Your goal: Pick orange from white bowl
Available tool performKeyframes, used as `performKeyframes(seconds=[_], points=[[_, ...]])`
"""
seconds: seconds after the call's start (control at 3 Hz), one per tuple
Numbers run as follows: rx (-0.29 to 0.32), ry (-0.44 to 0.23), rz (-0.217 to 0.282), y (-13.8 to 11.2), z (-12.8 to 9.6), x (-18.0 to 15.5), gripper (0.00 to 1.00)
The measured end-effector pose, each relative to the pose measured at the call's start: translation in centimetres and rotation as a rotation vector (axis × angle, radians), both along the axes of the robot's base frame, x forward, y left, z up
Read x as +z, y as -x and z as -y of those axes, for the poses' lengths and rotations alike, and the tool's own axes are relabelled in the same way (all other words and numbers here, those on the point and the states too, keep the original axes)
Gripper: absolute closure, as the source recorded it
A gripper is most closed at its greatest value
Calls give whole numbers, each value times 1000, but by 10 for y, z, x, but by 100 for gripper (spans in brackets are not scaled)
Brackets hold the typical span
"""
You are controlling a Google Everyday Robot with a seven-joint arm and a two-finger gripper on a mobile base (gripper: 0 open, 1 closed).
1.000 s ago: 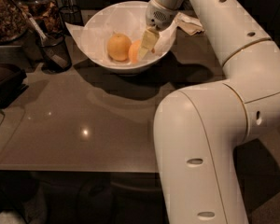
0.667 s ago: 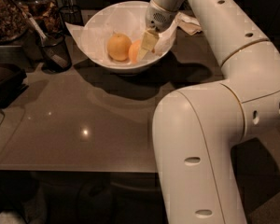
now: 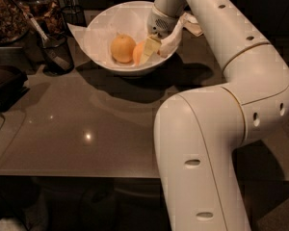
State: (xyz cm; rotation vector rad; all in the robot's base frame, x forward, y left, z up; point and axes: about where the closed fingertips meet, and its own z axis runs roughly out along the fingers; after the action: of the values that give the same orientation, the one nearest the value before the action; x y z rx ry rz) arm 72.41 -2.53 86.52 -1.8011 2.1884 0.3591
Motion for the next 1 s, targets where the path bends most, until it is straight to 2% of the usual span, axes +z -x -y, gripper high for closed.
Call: performKeyframes(seconds=[0.33,0.67,1.0], points=[[-5,4,-14,0,0,-8,28],[-9,4,7,-1,2,-8,46],[-9,4,7,-1,2,-8,70]])
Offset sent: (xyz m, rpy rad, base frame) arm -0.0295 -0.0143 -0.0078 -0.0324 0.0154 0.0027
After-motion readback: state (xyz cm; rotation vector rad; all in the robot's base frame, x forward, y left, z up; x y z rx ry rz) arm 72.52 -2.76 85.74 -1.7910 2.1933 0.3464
